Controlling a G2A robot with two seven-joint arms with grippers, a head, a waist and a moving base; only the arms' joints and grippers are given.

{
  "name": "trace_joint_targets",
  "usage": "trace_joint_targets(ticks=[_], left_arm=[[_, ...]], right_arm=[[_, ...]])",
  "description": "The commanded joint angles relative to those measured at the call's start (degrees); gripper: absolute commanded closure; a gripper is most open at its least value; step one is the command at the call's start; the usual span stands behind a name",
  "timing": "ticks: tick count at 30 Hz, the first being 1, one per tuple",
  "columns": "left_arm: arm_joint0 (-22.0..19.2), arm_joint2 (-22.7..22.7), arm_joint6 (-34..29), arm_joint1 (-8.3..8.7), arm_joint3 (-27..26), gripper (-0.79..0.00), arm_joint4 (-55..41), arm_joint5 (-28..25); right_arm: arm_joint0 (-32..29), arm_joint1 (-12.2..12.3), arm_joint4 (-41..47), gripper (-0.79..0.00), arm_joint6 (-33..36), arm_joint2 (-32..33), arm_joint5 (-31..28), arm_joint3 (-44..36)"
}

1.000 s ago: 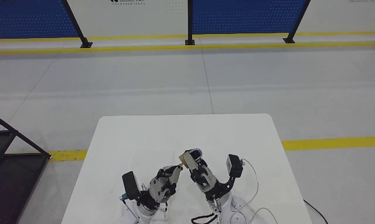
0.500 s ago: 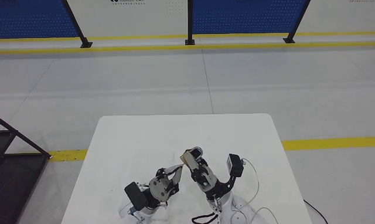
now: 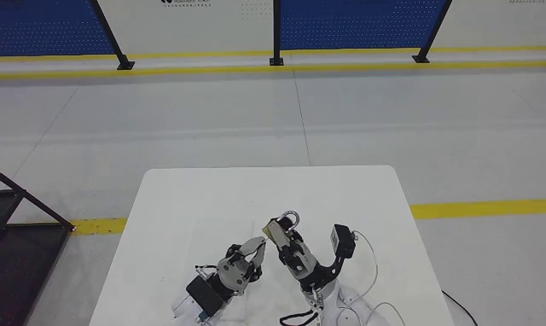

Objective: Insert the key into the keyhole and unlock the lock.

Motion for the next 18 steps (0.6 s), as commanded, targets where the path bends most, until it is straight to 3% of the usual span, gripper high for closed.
trace_joint_targets(ticks=[1,6,10,14,18], left_arm=[[0.02,0.31,0.31,-0.02,0.00,-0.785,-1.46,-0.96],[0.28,0.57,1.24,0.11,-0.43,-0.785,-6.20,-5.86],[1.93,-0.01,0.76,0.59,-1.81,-0.785,-11.67,-13.70],[5.69,-3.01,-2.53,1.85,-4.30,-0.785,-20.22,-27.45],[10.99,-9.70,-8.65,3.72,-7.56,-0.785,-26.95,-38.47]], right_arm=[[-0.02,-0.02,-0.06,0.000,-0.04,0.01,0.04,0.00],[-0.06,-0.05,-0.25,0.000,-0.61,0.39,0.60,0.04],[-0.33,-0.06,-1.44,0.000,-2.35,1.37,2.11,-0.05],[-0.21,-0.07,-2.61,0.000,-2.46,2.21,4.62,1.09],[2.03,-0.32,-2.01,0.000,4.23,1.08,8.87,3.78]])
